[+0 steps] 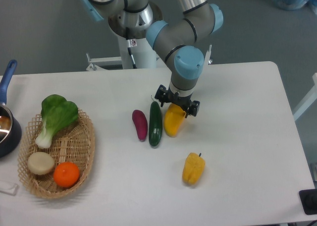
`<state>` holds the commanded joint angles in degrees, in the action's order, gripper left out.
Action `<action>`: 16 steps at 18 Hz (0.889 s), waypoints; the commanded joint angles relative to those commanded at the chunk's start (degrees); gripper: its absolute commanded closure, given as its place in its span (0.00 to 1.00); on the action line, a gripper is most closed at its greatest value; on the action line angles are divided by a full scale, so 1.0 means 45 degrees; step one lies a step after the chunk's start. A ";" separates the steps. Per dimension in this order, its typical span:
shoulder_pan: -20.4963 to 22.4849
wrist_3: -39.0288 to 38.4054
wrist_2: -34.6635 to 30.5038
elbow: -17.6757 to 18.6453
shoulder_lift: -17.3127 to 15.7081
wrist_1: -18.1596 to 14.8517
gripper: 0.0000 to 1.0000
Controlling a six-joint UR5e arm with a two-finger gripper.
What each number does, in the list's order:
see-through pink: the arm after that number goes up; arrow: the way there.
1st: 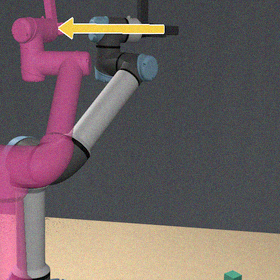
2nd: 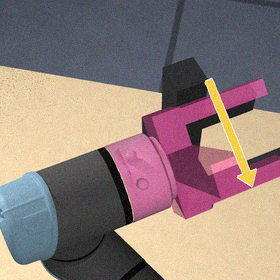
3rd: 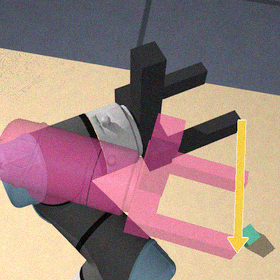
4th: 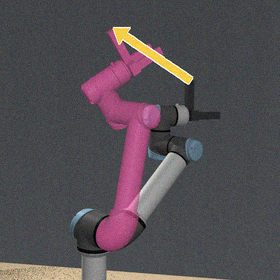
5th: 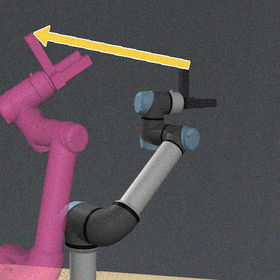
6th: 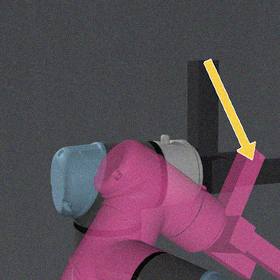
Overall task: Pick up the mango from the table
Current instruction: 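Lower the gripper around the yellow mango and close it, then lift the grasped mango up and carry it away from the cucumber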
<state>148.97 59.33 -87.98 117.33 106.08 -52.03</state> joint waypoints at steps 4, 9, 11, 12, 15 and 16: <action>0.0019 0.0077 0.0000 -0.0195 0.0098 0.0020 0.54; 0.0058 0.0038 -0.0097 -0.0721 -0.0058 0.0020 0.94; 0.0117 0.0038 -0.0351 -0.1131 -0.0117 -0.0019 0.93; 0.0195 0.0038 -0.0352 -0.1384 -0.0117 -0.0019 0.93; 0.0565 0.0057 -0.0371 -0.2127 -0.0214 -0.0097 0.93; 0.0740 0.0096 -0.0352 -0.2361 -0.0292 -0.0097 0.93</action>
<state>152.31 59.76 -89.56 106.71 104.77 -52.47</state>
